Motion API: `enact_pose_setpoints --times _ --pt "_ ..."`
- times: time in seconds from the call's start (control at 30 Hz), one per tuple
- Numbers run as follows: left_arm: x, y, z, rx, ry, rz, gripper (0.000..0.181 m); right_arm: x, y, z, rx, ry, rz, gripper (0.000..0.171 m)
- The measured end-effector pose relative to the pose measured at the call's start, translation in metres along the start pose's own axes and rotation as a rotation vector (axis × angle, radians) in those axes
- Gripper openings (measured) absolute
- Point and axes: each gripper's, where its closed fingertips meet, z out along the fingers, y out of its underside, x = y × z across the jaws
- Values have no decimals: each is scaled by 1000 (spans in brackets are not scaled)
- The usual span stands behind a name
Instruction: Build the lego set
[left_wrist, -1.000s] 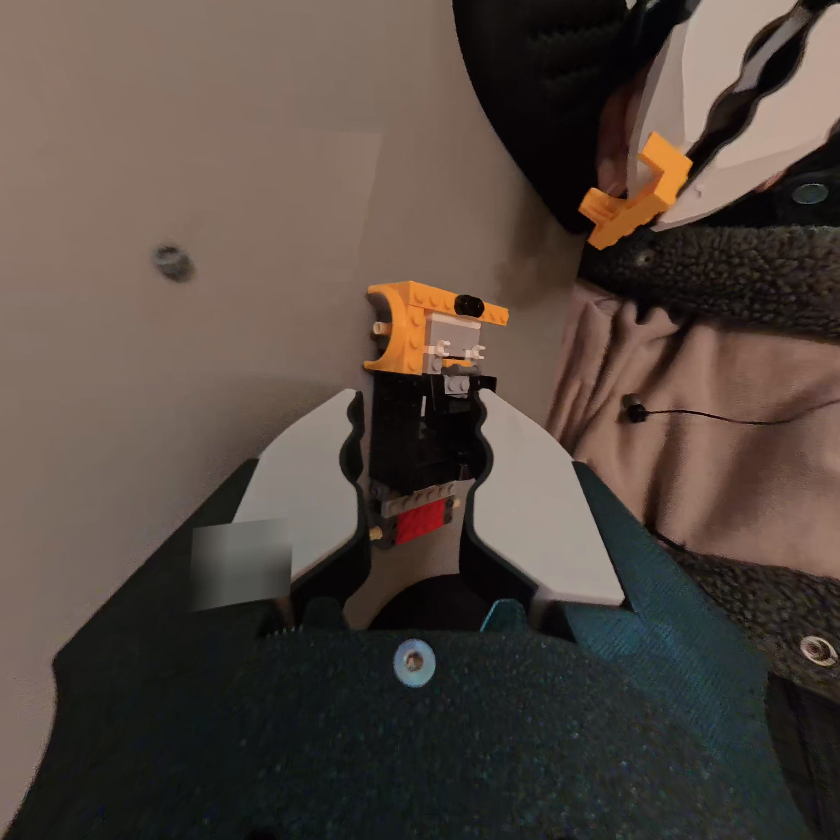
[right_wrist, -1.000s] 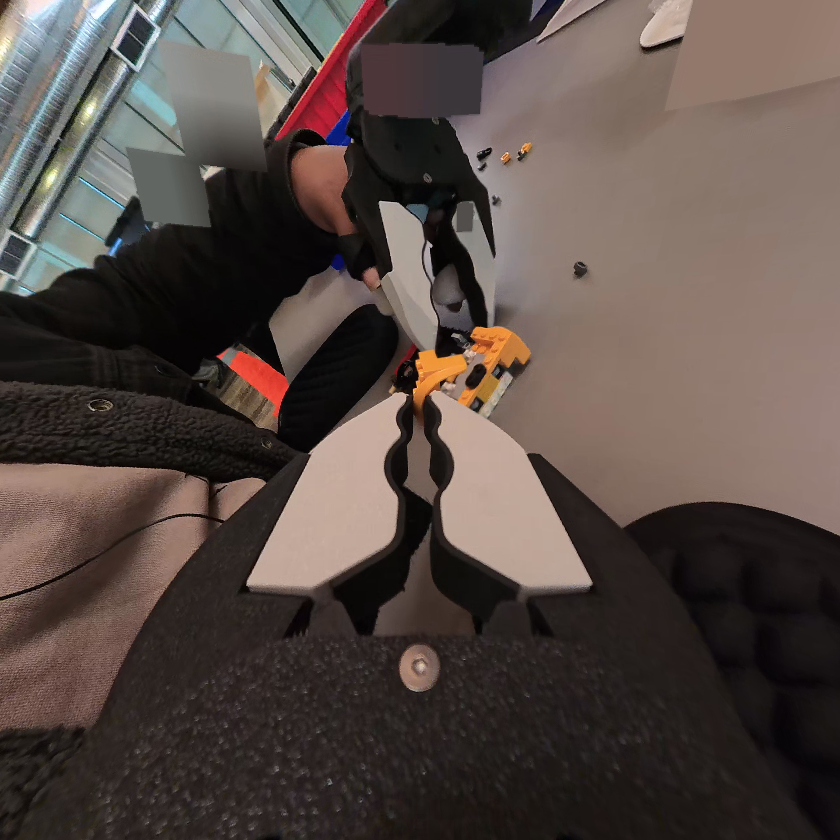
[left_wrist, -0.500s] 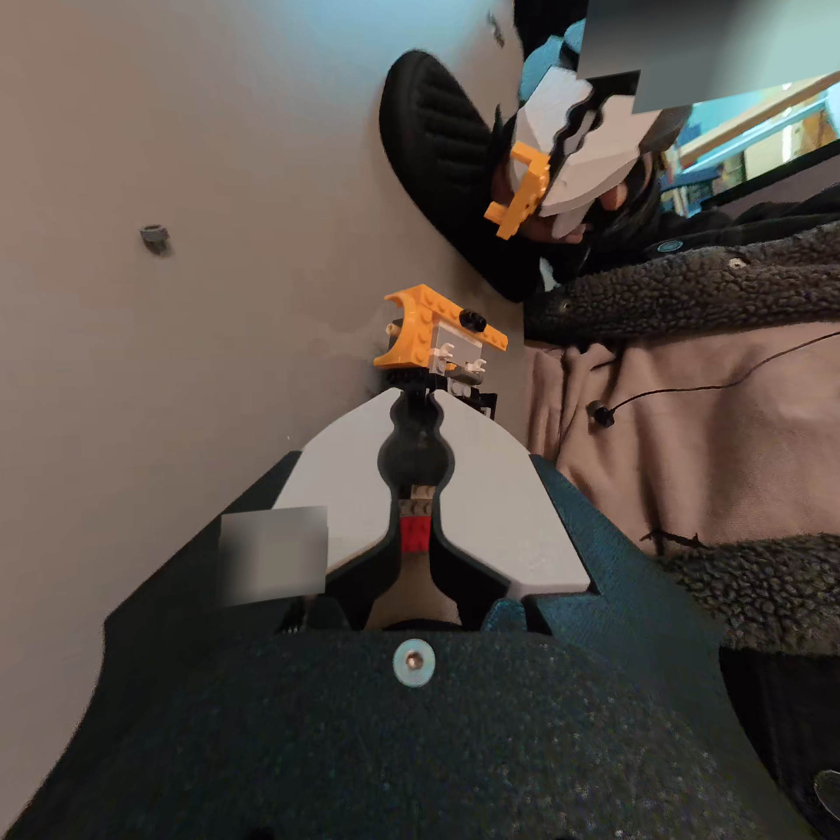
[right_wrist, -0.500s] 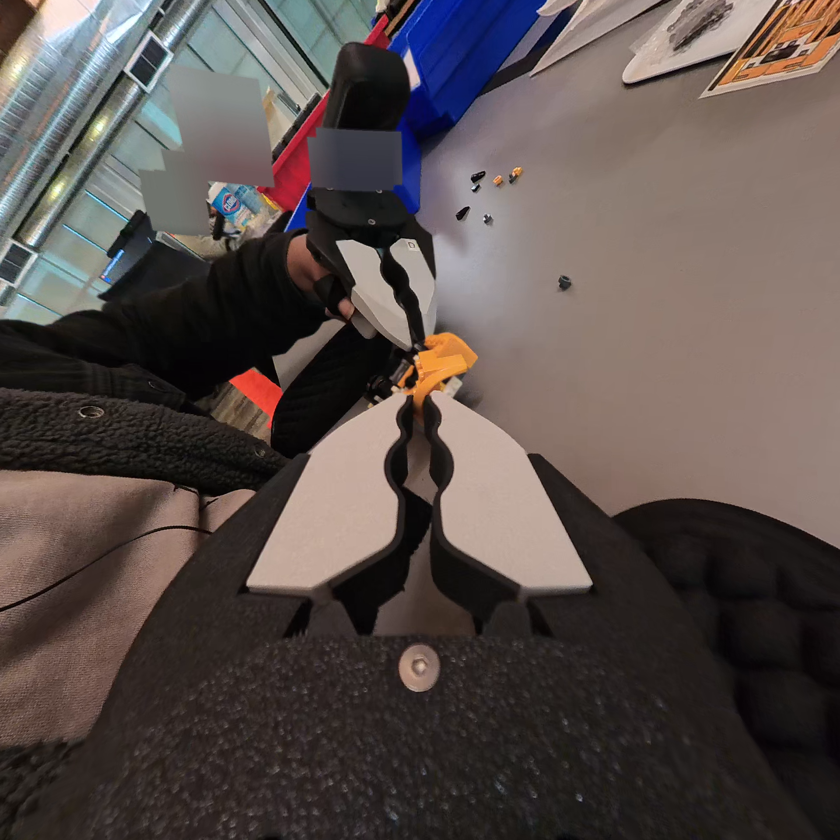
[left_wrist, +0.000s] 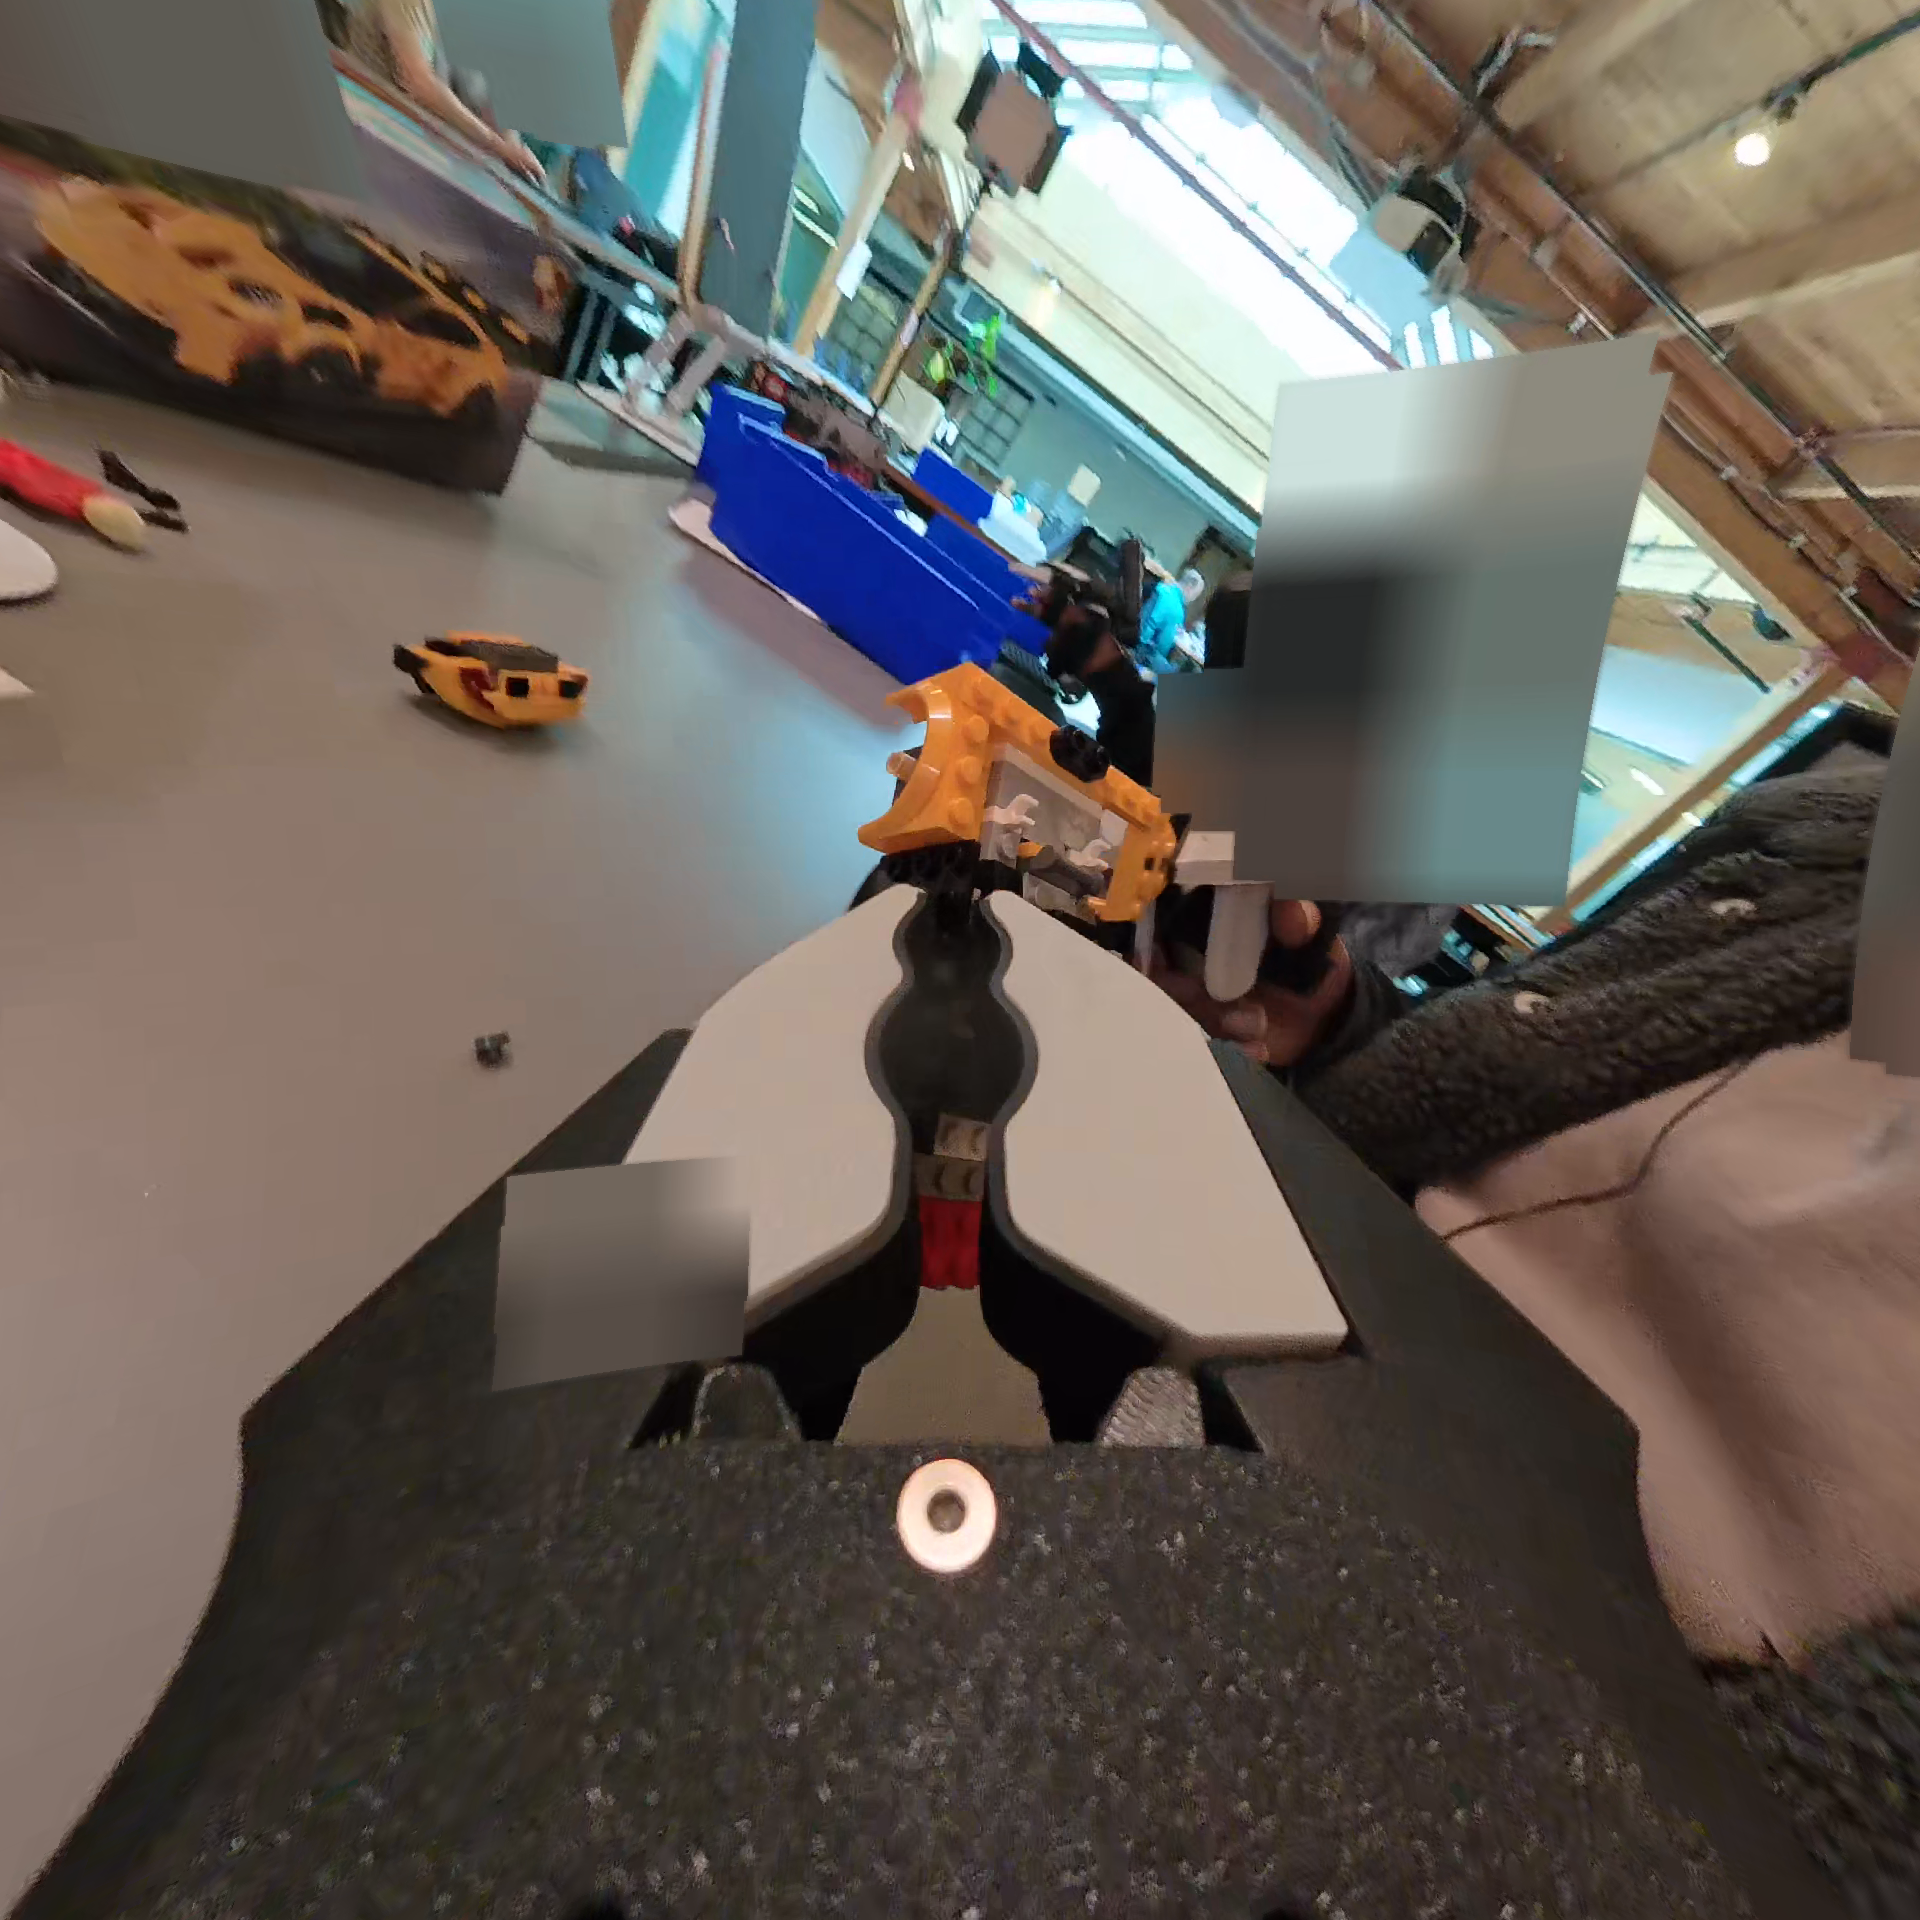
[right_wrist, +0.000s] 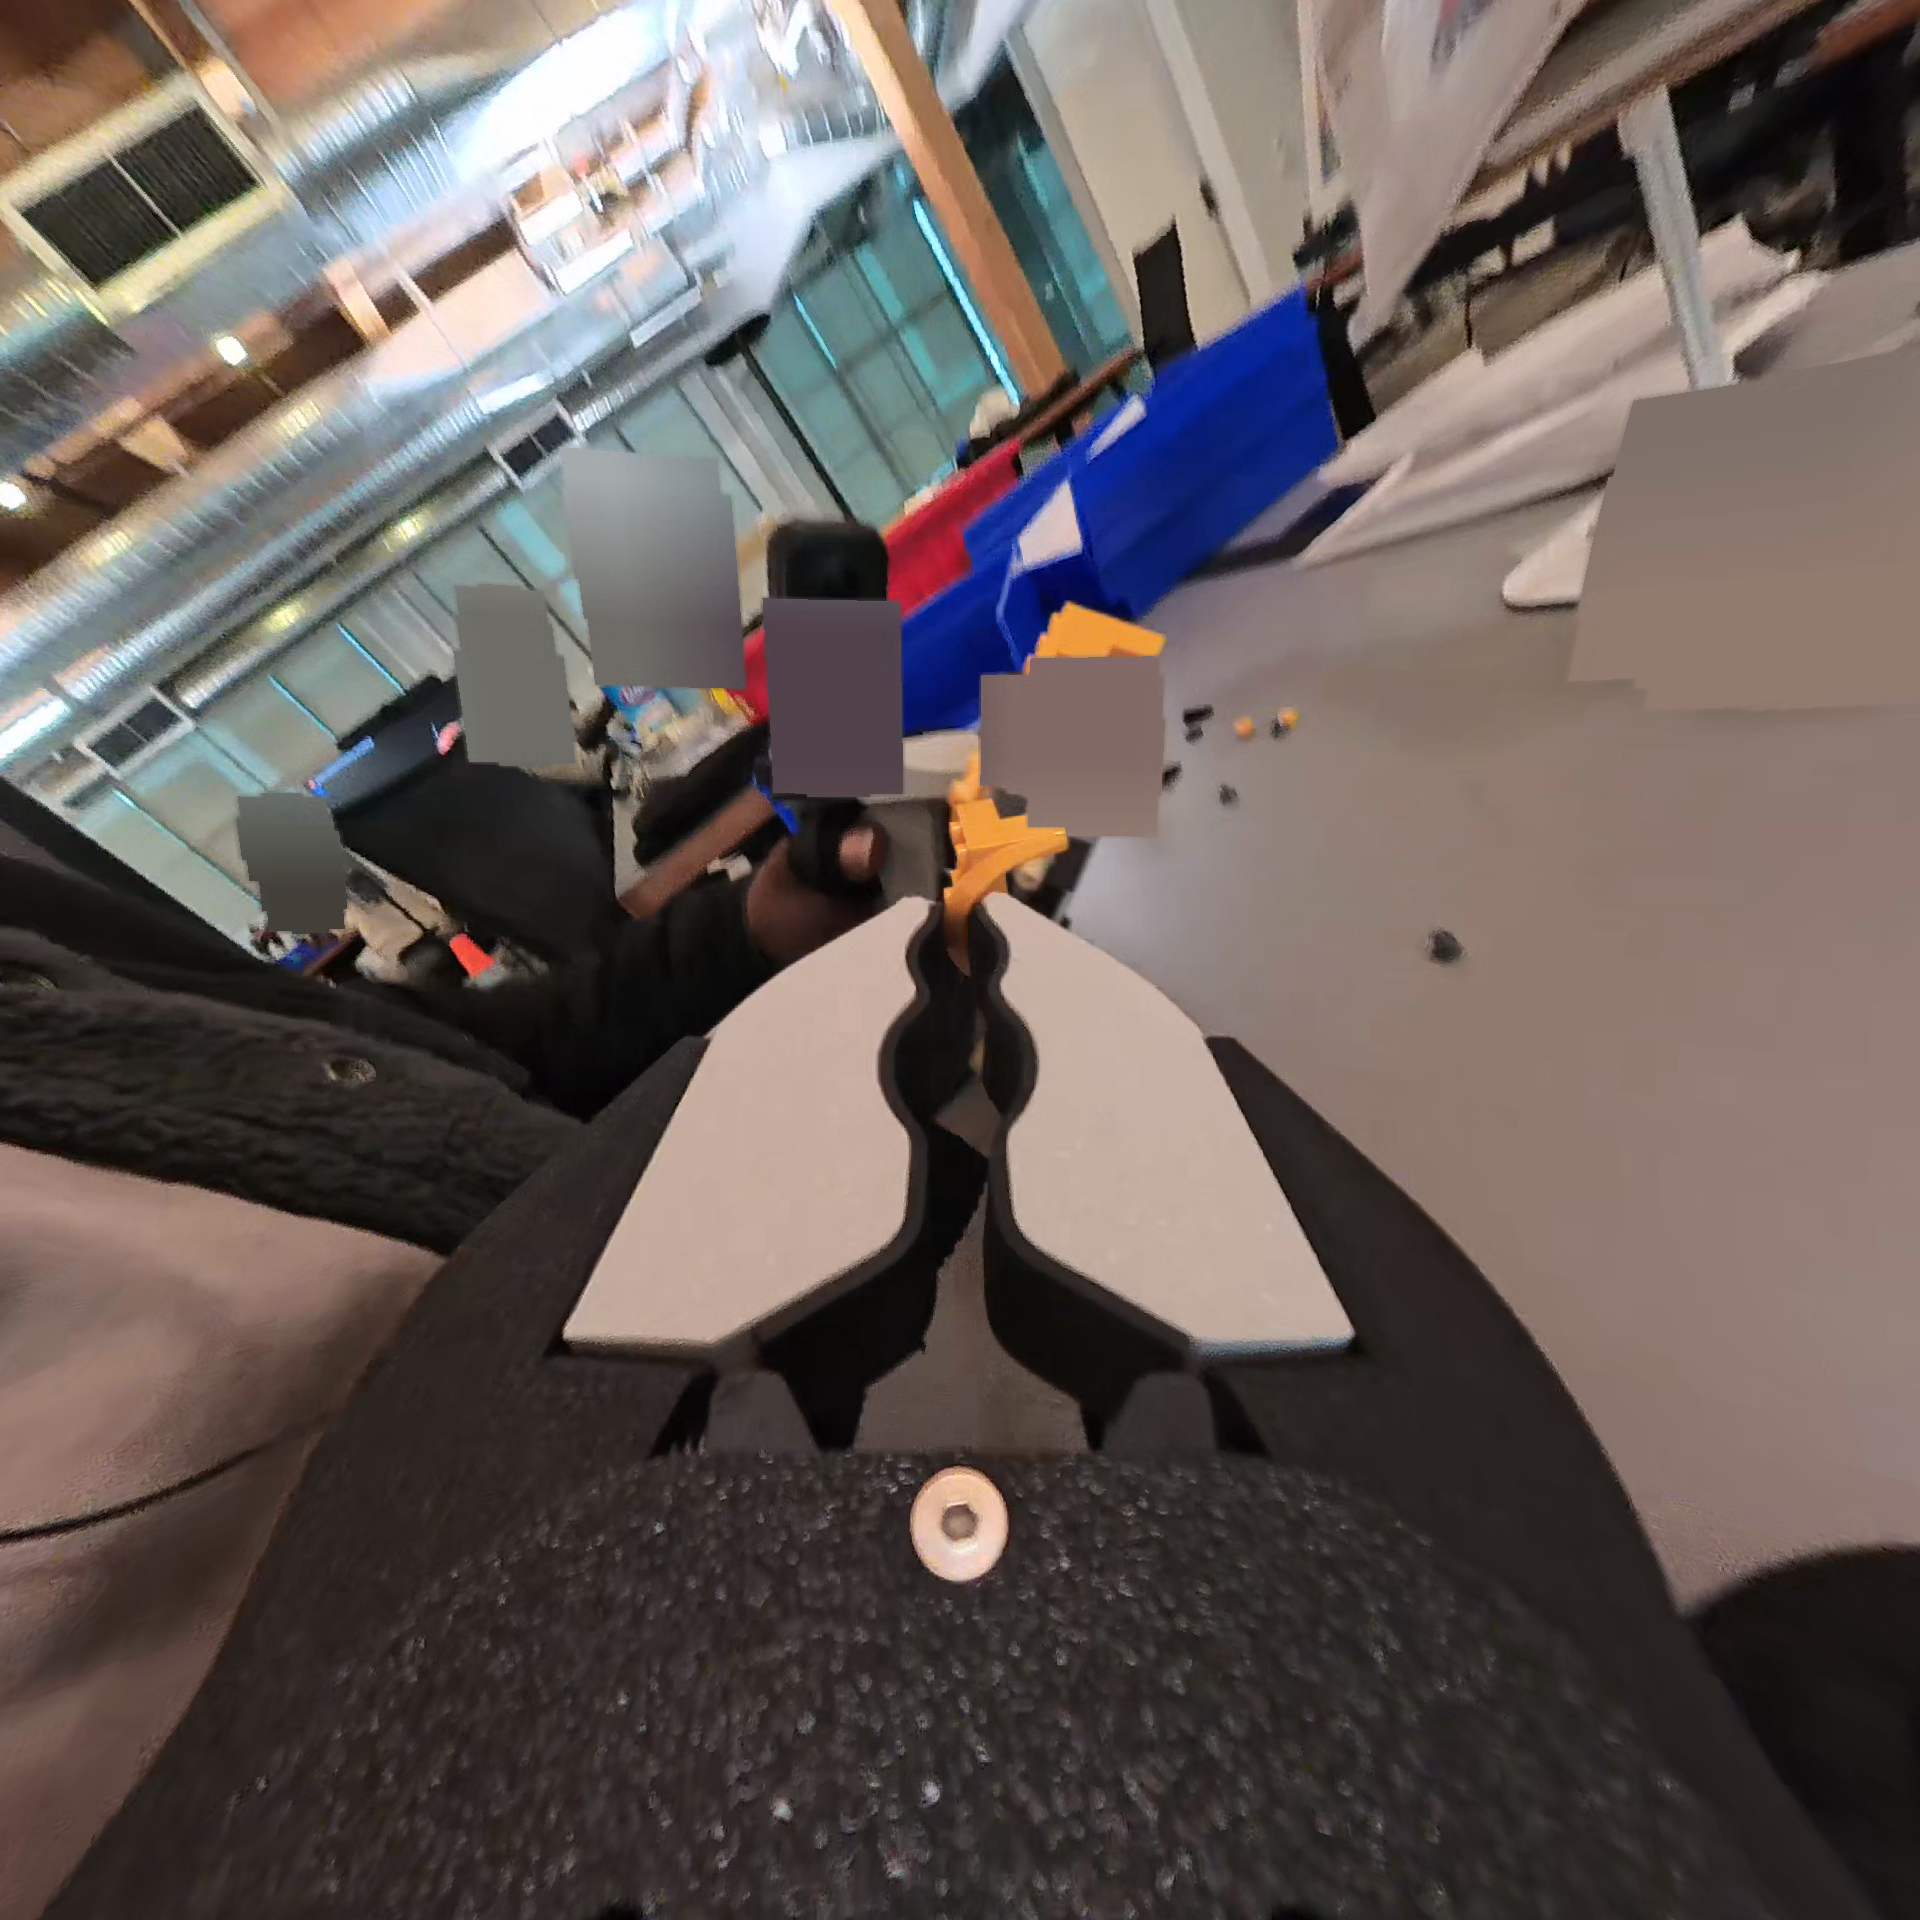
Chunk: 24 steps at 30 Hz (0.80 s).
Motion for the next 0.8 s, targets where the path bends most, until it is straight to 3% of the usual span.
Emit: enact_pose_setpoints --times 0.2,0.47,0.8 --pt "6 -8 5 107 -60 7 7 7 -8 5 80 12 117 3" --pt "9 -9 7 105 -212 196 7 11 -13 1 132 -35 241 3" --pt "10 -4 9 125 -329 215 7 15 -12 4 169 -81 361 3"
